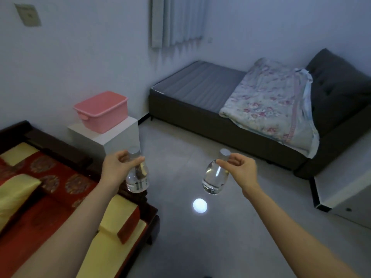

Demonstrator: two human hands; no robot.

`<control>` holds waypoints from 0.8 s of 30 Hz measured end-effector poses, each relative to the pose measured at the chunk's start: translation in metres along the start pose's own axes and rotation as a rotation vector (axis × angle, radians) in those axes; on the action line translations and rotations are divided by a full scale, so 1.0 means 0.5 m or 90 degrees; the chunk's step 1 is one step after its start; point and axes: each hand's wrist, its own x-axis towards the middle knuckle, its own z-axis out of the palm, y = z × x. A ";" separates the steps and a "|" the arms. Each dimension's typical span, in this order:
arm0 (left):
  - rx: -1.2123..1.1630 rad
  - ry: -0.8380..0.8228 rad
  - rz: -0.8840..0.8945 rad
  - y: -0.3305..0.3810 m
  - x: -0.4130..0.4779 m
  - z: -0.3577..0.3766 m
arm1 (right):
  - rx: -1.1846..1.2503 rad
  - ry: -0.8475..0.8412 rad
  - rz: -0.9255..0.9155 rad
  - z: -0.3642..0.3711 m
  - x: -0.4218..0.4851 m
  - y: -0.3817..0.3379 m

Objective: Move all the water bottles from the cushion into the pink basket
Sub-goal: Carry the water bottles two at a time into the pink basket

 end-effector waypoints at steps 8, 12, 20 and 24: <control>-0.015 0.119 0.010 0.045 0.269 0.171 | -0.030 -0.099 -0.056 0.003 0.437 0.015; -0.026 0.161 0.004 0.057 0.394 0.209 | -0.024 -0.132 -0.070 0.050 0.614 0.000; -0.023 0.258 -0.011 0.028 0.637 0.208 | -0.011 -0.243 -0.080 0.267 0.914 -0.010; -0.019 0.295 -0.019 0.001 0.771 0.183 | -0.027 -0.314 -0.100 0.422 1.029 -0.012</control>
